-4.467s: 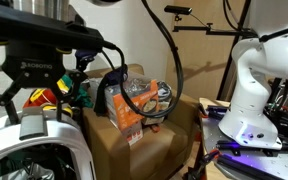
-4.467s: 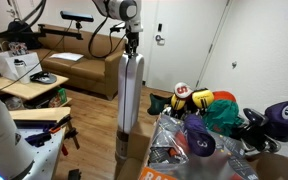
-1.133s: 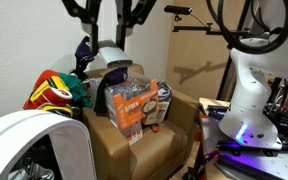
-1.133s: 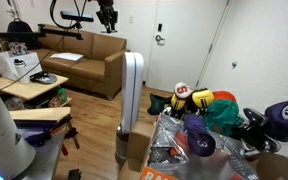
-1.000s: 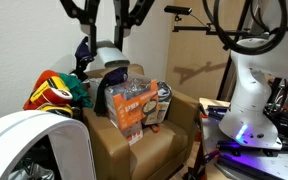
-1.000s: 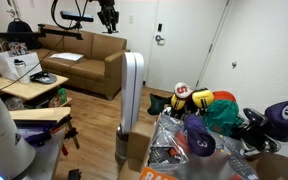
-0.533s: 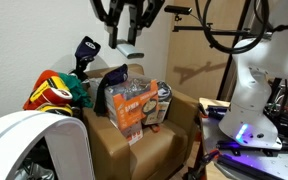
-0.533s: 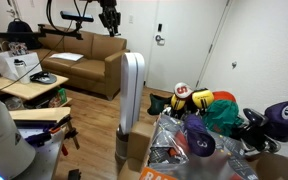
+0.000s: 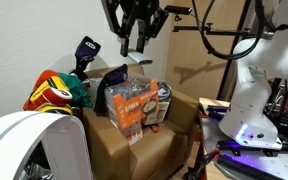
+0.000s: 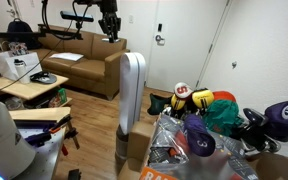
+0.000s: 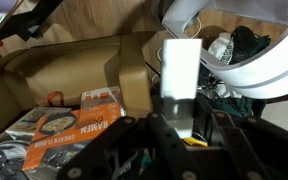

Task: Remove the remote from the fan then place it on the left arm of the couch

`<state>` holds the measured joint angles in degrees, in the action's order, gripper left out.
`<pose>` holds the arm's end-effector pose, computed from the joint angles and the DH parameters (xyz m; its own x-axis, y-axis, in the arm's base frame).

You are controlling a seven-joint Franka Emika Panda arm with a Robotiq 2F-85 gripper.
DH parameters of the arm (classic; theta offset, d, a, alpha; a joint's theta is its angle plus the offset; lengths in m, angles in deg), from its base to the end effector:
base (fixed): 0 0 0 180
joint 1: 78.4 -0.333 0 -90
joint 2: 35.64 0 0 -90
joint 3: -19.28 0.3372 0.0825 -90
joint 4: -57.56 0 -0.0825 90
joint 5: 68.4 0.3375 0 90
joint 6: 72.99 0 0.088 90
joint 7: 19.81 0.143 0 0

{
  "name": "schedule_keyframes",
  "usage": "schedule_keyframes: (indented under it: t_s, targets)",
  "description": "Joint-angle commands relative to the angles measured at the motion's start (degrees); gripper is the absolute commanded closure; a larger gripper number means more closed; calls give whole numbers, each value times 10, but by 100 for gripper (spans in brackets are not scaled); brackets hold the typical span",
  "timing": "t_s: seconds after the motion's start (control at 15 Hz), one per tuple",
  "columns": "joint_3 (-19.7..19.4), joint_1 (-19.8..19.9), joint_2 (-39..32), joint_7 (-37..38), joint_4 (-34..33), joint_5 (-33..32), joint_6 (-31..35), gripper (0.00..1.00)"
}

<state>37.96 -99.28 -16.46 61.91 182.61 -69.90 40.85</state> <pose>0.3205 0.2791 0.5285 0.7274 -0.6704 0.1461 -0.6633 -0.7416 -0.1004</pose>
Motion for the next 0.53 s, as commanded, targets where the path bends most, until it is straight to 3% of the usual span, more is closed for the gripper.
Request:
schedule_keyframes:
  t_s: [0.0, 0.2, 0.47]
  targets:
    - [3, 27, 1, -38, 3, 15, 14, 90]
    - [-32, 50, 23, -73, 21, 38, 63, 90]
    - [-86, 82, 17, -175, 27, 77, 107, 90]
